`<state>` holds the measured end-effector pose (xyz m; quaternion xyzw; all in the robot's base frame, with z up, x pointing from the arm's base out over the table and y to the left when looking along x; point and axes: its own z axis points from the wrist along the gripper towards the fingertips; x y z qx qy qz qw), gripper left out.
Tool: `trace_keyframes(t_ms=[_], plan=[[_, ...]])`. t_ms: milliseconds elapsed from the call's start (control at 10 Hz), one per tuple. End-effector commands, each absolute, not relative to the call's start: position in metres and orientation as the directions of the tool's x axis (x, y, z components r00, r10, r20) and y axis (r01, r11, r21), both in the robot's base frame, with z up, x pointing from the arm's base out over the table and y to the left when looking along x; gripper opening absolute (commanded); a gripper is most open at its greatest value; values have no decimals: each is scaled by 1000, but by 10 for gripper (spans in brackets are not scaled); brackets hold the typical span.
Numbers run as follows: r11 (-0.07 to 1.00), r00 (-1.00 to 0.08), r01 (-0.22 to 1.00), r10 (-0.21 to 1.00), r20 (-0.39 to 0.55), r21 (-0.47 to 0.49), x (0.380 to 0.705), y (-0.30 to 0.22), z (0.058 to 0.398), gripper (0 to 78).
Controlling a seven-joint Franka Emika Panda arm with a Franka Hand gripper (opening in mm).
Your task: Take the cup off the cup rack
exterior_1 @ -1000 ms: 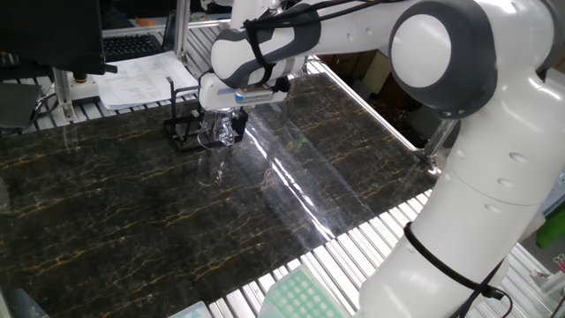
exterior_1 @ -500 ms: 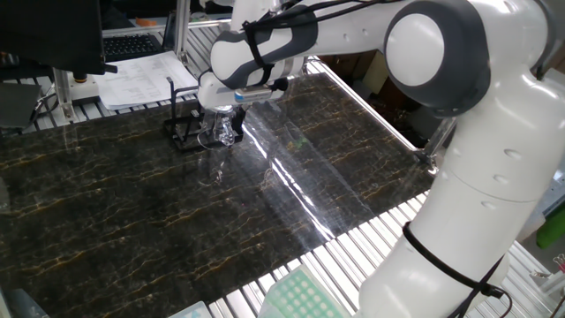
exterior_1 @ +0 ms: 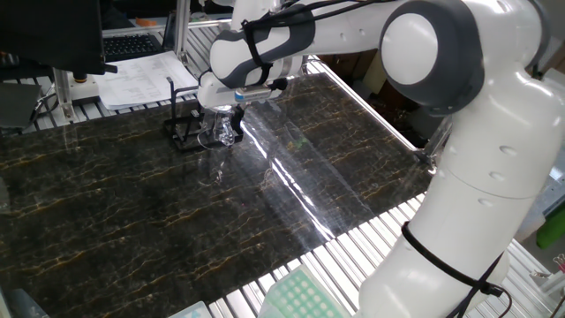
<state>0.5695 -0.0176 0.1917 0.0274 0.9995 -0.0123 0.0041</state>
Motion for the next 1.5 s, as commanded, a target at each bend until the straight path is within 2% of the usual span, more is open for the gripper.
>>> trace_keyframes(t_ms=[100, 1000, 1100, 1500], plan=[[999, -999, 34, 33, -34, -20, 586, -14, 182, 0], [999, -999, 32, 32, -28, -20, 592, -14, 185, 0], [999, -999, 29, 29, -28, -20, 593, -14, 185, 774], [999, -999, 29, 29, -28, -20, 593, -14, 185, 774]])
